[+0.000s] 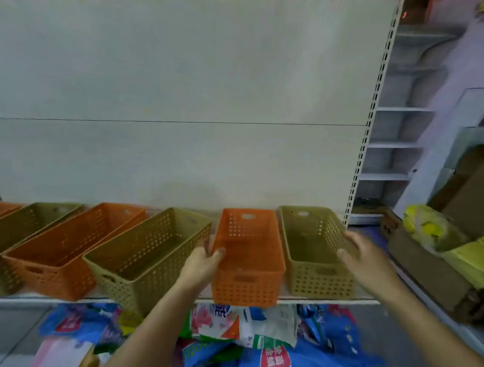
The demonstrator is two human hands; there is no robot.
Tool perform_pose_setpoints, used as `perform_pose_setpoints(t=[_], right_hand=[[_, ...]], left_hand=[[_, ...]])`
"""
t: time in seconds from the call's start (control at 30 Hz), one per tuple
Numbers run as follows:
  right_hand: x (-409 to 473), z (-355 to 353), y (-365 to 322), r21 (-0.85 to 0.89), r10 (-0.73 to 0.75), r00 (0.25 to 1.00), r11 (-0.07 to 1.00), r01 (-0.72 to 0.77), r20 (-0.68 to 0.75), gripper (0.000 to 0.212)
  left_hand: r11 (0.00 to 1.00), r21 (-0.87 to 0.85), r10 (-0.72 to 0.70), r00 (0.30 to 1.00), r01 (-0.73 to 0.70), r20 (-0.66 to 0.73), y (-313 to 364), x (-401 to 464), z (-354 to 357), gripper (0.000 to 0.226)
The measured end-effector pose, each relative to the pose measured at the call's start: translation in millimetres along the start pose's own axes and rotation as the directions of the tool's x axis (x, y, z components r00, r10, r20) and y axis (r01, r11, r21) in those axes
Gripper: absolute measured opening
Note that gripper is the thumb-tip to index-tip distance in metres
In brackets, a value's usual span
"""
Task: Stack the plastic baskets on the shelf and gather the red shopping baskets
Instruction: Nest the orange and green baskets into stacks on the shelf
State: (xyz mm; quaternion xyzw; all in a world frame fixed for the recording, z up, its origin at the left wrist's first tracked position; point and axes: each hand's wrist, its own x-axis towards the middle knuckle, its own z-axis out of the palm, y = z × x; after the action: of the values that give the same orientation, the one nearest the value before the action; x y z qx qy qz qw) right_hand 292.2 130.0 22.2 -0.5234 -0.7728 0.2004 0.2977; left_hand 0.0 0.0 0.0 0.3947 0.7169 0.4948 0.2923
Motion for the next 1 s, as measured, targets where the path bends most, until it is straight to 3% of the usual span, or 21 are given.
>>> perform_pose_setpoints(t=[0.13, 0.23, 0.27, 0.33, 0.53, 0.63, 0.8, 1.0], right_hand=[[50.3, -0.9, 29.9, -0.103, 0.170, 0.980, 0.982, -0.159, 0.106, 0.018], [85.1, 11.9, 55.8, -0.032, 0.339, 0.925, 0.940, -0.338, 0.170, 0.042], [91.8, 15.7, 61.4, -0.026, 0.359, 0.914, 0.932, -0.361, 0.188, 0.040], [99.0, 22.0, 67.5, 0.003, 0.346, 0.913, 0.935, -0.355, 0.218, 0.027], [95.9, 37.4, 77.5, -0.022, 0.256, 0.962, 0.967, -0.256, 0.095, 0.035], [83.1, 32.4, 73.9, -0.066, 0.260, 0.962, 0.965, -0.255, 0.080, 0.020], [42.2, 16.4, 70.9, -0.052, 0.247, 0.969, 0.968, -0.247, 0.003, 0.014], [-42.6, -9.6, 39.3, -0.016, 0.205, 0.978, 0.979, -0.205, -0.035, 0.014]], left_hand=[[0.989, 0.070, -0.129, 0.990, 0.133, -0.061, -0.8, 35.8, 16.0, 0.016], [0.960, 0.203, -0.176, 0.980, 0.192, -0.095, 1.8, 56.9, 20.0, 0.010], [0.949, 0.240, -0.185, 0.977, 0.205, -0.105, 4.0, 58.9, 20.5, 0.010], [0.938, 0.285, -0.171, 0.978, 0.198, -0.116, 0.7, 62.7, 20.5, 0.011], [0.944, 0.283, -0.125, 0.979, 0.168, -0.164, -7.3, 57.4, 21.6, 0.018], [0.959, 0.236, -0.106, 0.971, 0.156, -0.214, -9.0, 44.2, 24.5, 0.019], [0.993, 0.072, -0.079, 0.969, 0.098, -0.235, -9.4, -4.4, 20.9, 0.015], [0.997, 0.075, 0.021, 0.975, -0.004, -0.223, -16.4, -79.9, -7.1, 0.025]])
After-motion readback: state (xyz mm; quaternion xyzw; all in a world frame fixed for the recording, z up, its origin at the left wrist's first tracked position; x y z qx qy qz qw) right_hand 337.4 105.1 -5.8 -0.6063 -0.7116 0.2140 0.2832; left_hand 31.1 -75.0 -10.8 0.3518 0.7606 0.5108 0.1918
